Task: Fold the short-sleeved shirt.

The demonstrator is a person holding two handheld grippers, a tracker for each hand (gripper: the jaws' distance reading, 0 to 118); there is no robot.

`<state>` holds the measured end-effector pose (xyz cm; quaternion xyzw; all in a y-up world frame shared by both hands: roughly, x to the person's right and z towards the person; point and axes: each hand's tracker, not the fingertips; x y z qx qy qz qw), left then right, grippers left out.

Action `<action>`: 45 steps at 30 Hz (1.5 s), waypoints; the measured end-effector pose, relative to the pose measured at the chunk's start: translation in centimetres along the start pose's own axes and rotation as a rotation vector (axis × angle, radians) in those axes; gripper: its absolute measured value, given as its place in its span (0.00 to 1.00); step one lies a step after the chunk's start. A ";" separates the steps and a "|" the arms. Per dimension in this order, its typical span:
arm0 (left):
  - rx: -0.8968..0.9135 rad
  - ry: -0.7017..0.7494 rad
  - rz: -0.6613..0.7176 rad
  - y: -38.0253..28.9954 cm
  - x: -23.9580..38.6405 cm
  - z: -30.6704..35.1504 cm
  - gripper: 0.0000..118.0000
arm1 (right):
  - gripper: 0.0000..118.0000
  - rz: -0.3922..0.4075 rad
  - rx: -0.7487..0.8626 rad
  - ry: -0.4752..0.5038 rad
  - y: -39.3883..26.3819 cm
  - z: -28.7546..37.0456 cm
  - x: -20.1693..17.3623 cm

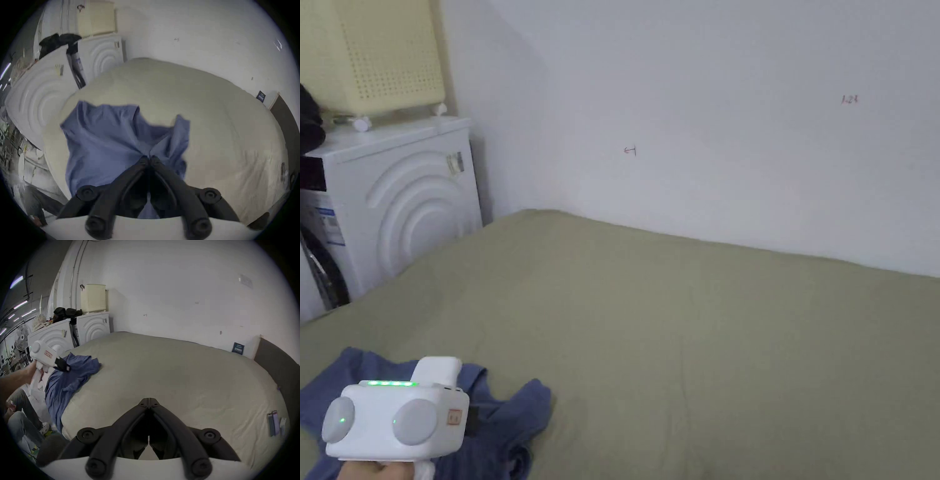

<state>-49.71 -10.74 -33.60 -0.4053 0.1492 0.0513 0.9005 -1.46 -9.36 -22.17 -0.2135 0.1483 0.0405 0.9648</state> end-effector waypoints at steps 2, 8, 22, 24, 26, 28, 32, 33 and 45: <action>0.042 -0.015 -0.042 1.5 2.3 1.7 0.00 | 0.00 -0.022 0.019 -0.020 0.2 1.7 1.4; 0.130 -0.212 -0.229 4.6 15.2 6.7 0.00 | 0.00 -0.083 0.081 -0.090 0.4 6.0 4.6; 0.028 -0.734 -0.463 -0.2 47.8 7.9 0.00 | 0.00 -0.183 0.017 -0.335 -2.7 9.1 12.9; -0.060 -0.719 -0.480 -2.4 50.1 4.8 0.00 | 0.00 -0.192 -0.004 -0.353 -3.4 8.7 14.0; -0.154 -0.674 -0.482 -4.8 51.4 1.5 0.00 | 0.00 -0.200 -0.035 -0.374 -4.0 8.1 14.9; -0.208 -0.625 -0.484 -6.7 51.9 -1.4 0.00 | 0.00 -0.210 -0.053 -0.382 -4.5 7.5 15.7; -0.245 -0.647 -0.483 -7.8 50.8 -3.6 0.12 | 0.00 -0.220 -0.083 -0.389 -5.1 6.5 16.4; -0.196 -0.700 -0.468 -7.4 50.0 -3.0 0.34 | 0.00 -0.218 -0.086 -0.387 -5.1 6.4 16.3; 0.288 -0.595 -0.146 -5.2 24.3 15.4 0.01 | 0.00 -0.183 0.022 -0.308 -3.4 8.3 11.8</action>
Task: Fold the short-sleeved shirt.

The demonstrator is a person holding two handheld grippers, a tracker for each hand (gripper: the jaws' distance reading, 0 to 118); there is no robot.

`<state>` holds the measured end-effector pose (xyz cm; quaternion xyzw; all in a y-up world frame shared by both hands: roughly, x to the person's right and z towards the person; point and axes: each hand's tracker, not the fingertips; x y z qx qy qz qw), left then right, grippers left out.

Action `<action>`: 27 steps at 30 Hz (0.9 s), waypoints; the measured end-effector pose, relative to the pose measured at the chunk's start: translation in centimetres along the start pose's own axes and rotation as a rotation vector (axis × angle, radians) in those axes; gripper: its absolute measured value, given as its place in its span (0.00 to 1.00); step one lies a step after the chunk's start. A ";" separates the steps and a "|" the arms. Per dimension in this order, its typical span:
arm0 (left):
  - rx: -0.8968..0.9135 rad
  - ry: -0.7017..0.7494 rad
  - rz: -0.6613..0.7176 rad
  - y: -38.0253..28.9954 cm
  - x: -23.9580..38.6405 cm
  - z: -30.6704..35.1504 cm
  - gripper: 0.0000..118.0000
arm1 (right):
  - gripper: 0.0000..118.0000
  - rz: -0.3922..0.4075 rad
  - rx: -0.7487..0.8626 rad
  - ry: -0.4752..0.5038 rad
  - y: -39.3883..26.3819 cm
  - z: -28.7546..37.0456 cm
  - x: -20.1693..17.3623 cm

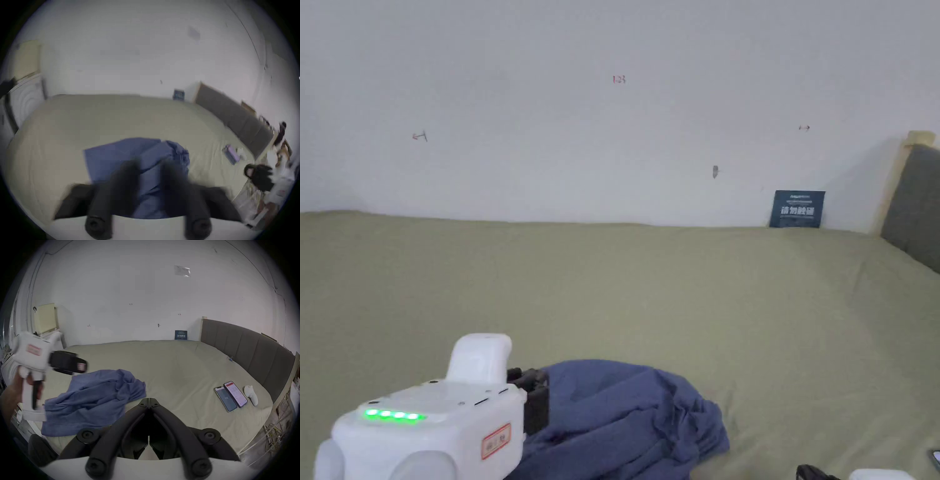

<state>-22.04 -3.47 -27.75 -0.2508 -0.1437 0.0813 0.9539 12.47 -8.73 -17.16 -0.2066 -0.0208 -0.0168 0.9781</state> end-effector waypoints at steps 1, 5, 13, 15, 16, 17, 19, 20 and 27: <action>0.047 0.037 0.016 -0.3 -1.4 2.0 0.01 | 0.00 0.004 0.017 0.020 -0.1 0.4 -0.2; 0.113 0.234 -0.038 -1.8 -4.7 9.2 0.01 | 0.00 0.021 0.039 0.039 -0.1 1.8 -1.4; 0.099 0.336 -0.021 -4.0 -7.1 11.4 0.01 | 0.00 0.031 0.063 0.060 0.4 2.3 -2.9; 0.052 0.331 -0.009 -4.0 -7.7 10.3 0.01 | 0.00 0.038 0.064 0.068 0.5 2.1 -3.2; 0.019 0.324 0.004 -4.1 -8.1 9.6 0.01 | 0.00 0.039 0.063 0.069 0.5 1.9 -3.4; -0.041 0.328 0.015 -4.4 -9.1 8.2 0.01 | 0.00 0.040 0.057 0.072 0.4 1.7 -3.6; -0.151 0.317 0.033 -4.9 -11.2 5.1 0.02 | 0.00 0.041 0.037 0.082 0.2 1.1 -3.9; -0.220 0.329 0.041 -5.4 -12.5 3.1 0.03 | 0.00 0.045 0.026 0.084 0.1 0.8 -4.1; -0.556 0.363 0.028 -9.1 -18.5 -8.1 0.89 | 0.00 0.074 -0.059 0.102 -1.7 -1.6 -5.1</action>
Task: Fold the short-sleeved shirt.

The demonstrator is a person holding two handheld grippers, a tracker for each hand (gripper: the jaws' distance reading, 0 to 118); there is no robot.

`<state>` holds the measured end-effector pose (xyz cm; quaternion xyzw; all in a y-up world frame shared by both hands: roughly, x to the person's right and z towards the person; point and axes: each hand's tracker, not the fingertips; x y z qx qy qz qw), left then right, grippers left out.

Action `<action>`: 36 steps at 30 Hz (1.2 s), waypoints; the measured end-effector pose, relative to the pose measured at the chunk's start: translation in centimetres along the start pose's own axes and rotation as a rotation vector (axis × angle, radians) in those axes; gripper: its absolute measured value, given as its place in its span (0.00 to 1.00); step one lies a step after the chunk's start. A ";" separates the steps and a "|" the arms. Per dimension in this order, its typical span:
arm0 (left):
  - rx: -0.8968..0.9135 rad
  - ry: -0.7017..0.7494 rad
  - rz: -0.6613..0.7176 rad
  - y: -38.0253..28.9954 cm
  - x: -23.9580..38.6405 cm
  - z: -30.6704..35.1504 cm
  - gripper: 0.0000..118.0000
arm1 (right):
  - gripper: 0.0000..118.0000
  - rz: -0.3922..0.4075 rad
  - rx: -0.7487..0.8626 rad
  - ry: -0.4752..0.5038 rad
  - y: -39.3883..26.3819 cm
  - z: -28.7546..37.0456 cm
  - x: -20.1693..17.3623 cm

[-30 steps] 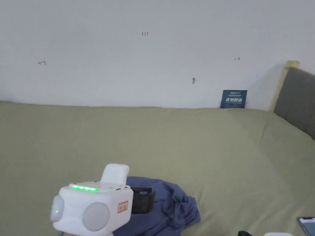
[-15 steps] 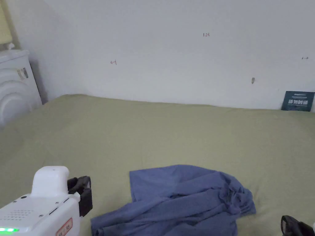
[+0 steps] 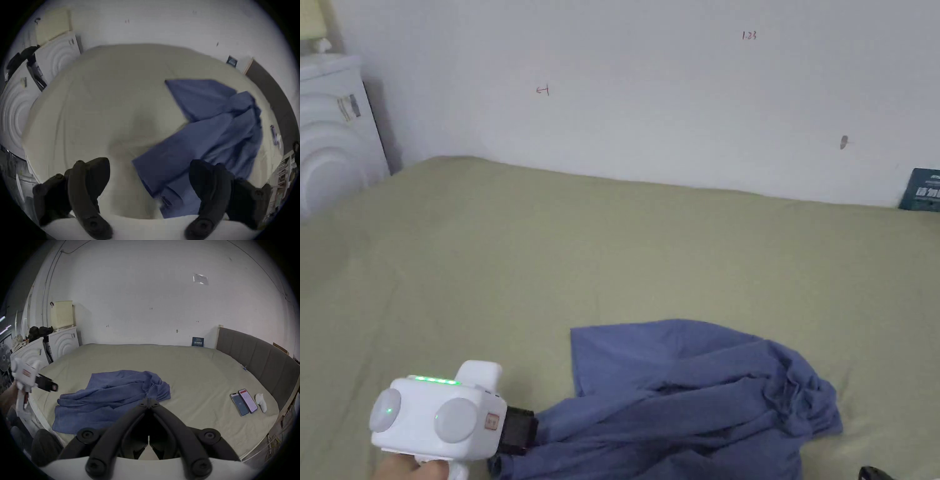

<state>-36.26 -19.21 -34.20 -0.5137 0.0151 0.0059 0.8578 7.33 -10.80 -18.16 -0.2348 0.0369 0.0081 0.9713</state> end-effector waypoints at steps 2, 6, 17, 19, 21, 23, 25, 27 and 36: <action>-0.034 0.060 -0.027 0.0 0.2 -2.1 0.86 | 0.00 0.008 -0.015 -0.005 -0.3 -0.6 -0.1; -0.025 0.004 0.023 -0.6 0.2 -2.0 0.79 | 0.00 0.008 -0.053 -0.005 -0.6 -1.9 0.5; 0.036 -0.108 0.039 -1.3 -0.9 -1.0 0.05 | 0.00 -0.077 -0.213 -0.053 2.7 -14.6 8.1; 0.036 -0.112 0.042 -1.2 -1.0 -1.2 0.05 | 0.00 -0.094 -0.273 -0.026 3.5 -18.2 9.5; 0.032 -0.118 0.047 -1.3 -1.1 -1.4 0.05 | 0.01 -0.049 -0.308 -0.005 4.4 -21.6 10.1; 0.028 -0.120 0.046 -1.2 -1.1 -1.5 0.06 | 0.63 -0.029 -0.376 0.018 4.7 -24.6 10.8; 0.027 -0.119 0.039 -1.3 -1.1 -1.6 0.06 | 0.97 -0.040 -0.471 0.039 4.5 -27.4 11.3; 0.025 -0.119 0.040 -1.2 -1.1 -1.7 0.06 | 0.87 -0.027 -0.447 0.040 4.3 -28.6 11.0; 0.013 -0.125 0.057 -1.0 -1.4 -1.6 0.06 | 0.07 0.034 -0.465 0.034 3.6 -28.5 9.5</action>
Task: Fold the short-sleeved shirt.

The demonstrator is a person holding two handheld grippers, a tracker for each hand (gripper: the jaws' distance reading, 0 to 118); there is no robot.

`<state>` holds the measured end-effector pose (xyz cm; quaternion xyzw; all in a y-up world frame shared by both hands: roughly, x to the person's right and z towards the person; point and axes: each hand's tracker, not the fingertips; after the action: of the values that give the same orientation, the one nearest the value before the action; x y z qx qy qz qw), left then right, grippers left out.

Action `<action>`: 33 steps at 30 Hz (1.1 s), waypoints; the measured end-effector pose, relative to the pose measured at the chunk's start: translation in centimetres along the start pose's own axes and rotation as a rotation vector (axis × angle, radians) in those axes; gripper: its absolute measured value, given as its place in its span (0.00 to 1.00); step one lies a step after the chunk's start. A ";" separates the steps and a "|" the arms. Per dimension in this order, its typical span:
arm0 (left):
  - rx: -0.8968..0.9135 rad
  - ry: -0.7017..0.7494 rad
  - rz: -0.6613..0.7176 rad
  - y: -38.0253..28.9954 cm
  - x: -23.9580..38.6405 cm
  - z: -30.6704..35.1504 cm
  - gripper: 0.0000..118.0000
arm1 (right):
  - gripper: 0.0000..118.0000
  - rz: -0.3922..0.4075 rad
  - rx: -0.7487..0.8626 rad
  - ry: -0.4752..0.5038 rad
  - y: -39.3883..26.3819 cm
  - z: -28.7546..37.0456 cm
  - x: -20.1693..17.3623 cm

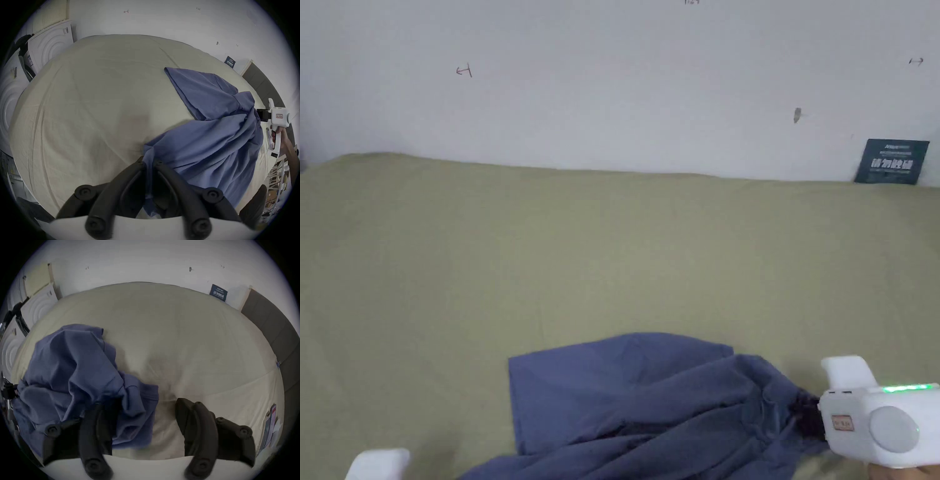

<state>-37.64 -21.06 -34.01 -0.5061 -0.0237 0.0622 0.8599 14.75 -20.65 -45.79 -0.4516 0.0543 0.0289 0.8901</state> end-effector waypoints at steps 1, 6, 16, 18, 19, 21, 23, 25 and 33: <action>-0.005 -0.003 0.006 0.2 -0.1 0.4 0.06 | 0.03 -0.007 0.044 -0.047 0.0 1.1 -0.1; 0.141 0.021 0.028 2.8 -0.5 6.7 0.06 | 0.03 -0.010 0.169 -0.020 1.4 9.3 1.1; 0.426 0.117 -0.024 10.3 -0.2 22.7 0.06 | 0.03 -0.022 0.436 -0.071 5.0 26.2 4.0; 0.469 0.106 -0.031 11.8 0.6 25.3 0.06 | 0.03 -0.026 0.466 -0.073 5.5 28.9 4.3; 0.480 0.102 -0.036 12.5 1.0 26.3 0.06 | 0.03 -0.023 0.485 -0.081 5.7 30.1 4.0; 0.516 0.103 -0.042 14.1 2.2 27.9 0.06 | 0.03 -0.019 0.527 -0.108 6.6 32.2 3.9; 0.542 0.117 -0.057 15.6 3.5 28.9 0.06 | 0.03 -0.008 0.535 -0.124 7.8 33.3 4.3; 0.558 0.125 -0.080 17.1 4.6 29.6 0.06 | 0.03 -0.011 0.547 -0.140 8.9 34.4 4.5; 0.581 0.183 -0.106 25.0 8.0 28.1 0.06 | 0.03 -0.029 0.565 -0.199 14.9 33.7 6.2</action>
<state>-34.67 16.39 -42.34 -0.2408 0.0464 -0.0246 0.9691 21.81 15.37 -38.72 -0.1816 -0.0338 0.0439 0.9818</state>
